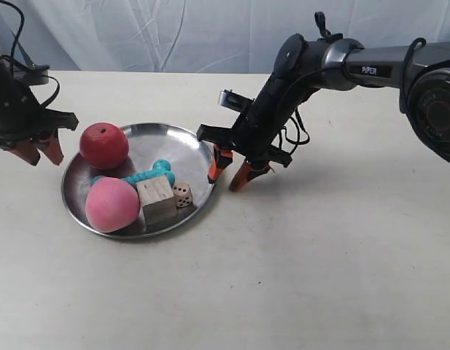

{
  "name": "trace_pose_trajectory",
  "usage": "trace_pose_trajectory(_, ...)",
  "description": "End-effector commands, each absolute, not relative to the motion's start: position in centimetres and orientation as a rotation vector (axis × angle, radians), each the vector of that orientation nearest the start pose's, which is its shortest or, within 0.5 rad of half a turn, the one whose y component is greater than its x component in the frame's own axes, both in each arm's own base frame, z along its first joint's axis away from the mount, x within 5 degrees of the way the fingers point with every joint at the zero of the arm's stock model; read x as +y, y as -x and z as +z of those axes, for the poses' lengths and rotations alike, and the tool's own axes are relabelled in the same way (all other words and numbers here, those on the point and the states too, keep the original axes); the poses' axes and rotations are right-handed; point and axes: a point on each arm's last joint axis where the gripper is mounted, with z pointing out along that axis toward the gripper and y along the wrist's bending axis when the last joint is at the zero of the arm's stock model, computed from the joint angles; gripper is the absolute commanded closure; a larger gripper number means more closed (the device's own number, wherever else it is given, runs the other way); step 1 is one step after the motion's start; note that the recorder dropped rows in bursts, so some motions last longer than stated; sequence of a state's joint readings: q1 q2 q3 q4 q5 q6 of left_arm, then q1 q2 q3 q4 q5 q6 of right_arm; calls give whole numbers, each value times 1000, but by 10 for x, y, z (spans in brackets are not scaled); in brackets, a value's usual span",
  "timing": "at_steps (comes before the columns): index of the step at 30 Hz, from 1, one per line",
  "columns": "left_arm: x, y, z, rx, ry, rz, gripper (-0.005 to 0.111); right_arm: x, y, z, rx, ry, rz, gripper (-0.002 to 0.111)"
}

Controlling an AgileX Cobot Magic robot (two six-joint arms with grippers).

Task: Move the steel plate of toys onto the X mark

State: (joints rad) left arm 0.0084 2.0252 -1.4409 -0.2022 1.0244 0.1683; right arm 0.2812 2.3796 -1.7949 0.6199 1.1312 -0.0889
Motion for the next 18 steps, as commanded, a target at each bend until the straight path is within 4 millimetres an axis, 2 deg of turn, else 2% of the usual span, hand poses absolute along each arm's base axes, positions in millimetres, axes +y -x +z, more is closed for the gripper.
trace_pose_trajectory(1,-11,-392,199,2980,-83,-232,67,170,-434,130,3101,163,801,60)
trace_pose_trajectory(6,-11,-383,234,2901,-61,-224,71,162,-431,147,3103,219,665,60)
trace_pose_trajectory(10,-11,-369,271,2814,-69,-216,93,153,-426,166,3106,315,518,64)
trace_pose_trajectory(12,-11,-360,290,2764,-74,-211,105,149,-423,180,3095,346,473,75)
trace_pose_trajectory(16,-11,-335,332,2614,-75,-197,107,148,-418,215,3011,379,480,106)
trace_pose_trajectory(18,-11,-316,352,2539,-79,-182,107,147,-412,238,2956,391,488,108)
